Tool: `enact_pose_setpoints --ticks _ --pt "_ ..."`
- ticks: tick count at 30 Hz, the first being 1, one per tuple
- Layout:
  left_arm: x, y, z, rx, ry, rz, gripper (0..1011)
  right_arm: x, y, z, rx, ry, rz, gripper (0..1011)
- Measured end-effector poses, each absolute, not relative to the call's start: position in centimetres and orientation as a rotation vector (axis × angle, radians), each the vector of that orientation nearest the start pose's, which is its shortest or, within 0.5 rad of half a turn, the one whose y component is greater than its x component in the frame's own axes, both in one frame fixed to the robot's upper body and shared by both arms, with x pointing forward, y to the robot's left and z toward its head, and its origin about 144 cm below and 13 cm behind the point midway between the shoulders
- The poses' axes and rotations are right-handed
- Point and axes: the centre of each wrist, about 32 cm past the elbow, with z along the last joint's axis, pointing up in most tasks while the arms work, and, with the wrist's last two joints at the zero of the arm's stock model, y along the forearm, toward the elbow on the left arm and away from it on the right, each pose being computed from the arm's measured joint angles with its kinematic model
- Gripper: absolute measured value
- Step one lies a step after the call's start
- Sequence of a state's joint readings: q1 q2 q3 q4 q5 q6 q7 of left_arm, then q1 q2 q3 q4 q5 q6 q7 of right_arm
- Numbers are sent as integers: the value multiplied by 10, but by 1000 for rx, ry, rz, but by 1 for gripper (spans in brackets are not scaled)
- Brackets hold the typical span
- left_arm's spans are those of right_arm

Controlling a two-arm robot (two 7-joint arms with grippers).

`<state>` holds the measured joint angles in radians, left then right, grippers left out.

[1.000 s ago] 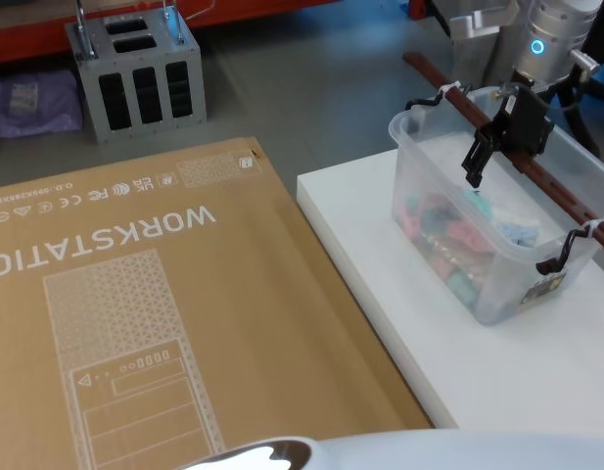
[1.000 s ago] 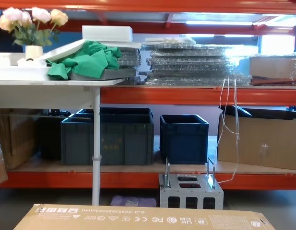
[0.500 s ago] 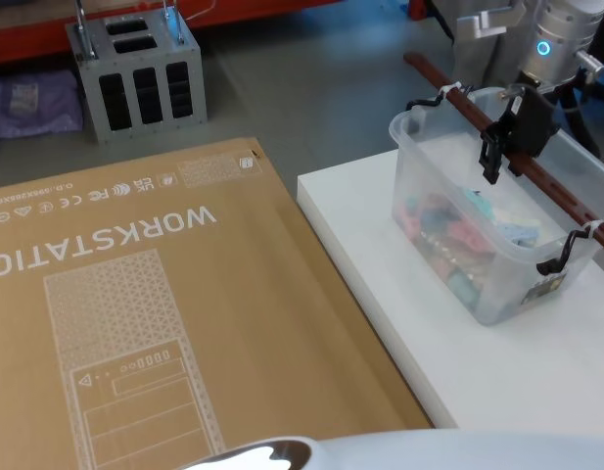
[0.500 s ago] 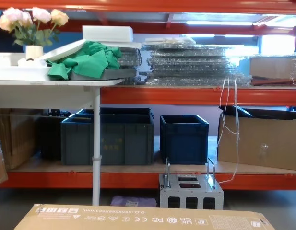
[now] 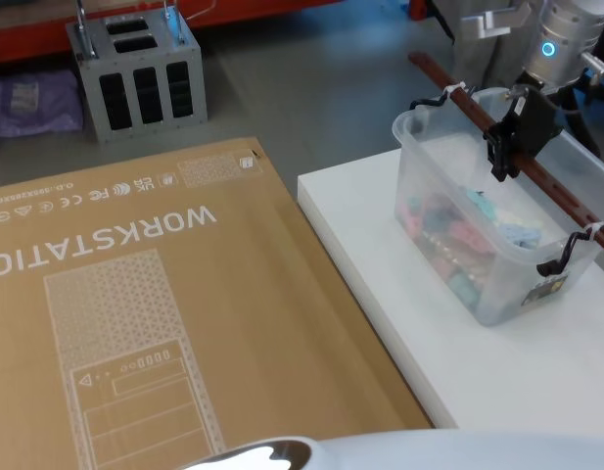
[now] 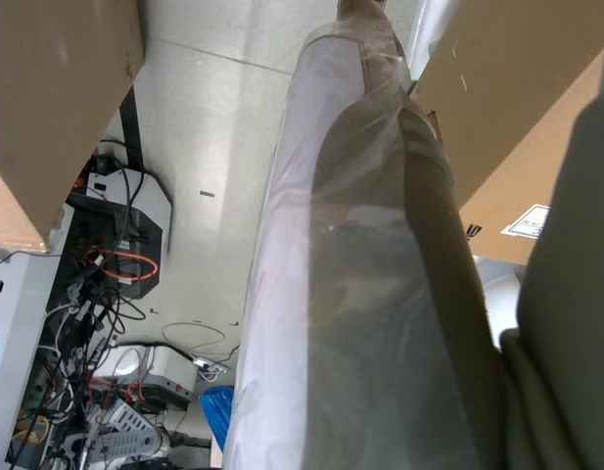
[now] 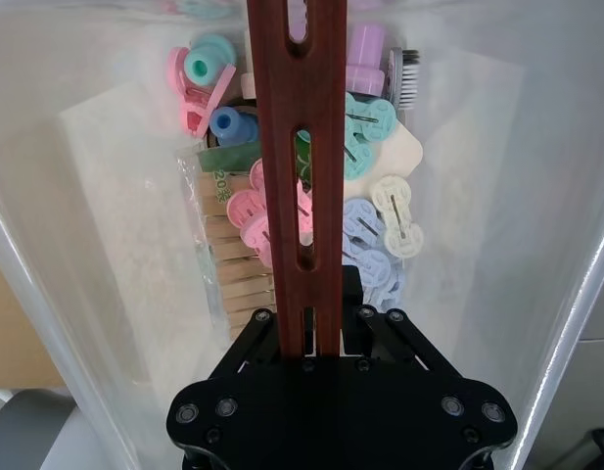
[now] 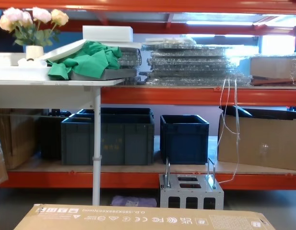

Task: Use one hand to grasp the basket and place it at the designated location.

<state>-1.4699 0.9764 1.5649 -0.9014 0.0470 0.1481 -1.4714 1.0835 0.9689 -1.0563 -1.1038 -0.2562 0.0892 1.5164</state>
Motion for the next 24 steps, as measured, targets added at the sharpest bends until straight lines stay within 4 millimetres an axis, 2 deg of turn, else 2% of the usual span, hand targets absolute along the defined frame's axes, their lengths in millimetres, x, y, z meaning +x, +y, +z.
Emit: enact_pose_setpoints --ticks 14,24 --pt "616 497 1394 1629 169 176 0 600 -448 1357 -1543 -23 -30 79" --pt "616 497 1394 1629 169 176 0 594 -441 1368 -1552 -21 -11 1"
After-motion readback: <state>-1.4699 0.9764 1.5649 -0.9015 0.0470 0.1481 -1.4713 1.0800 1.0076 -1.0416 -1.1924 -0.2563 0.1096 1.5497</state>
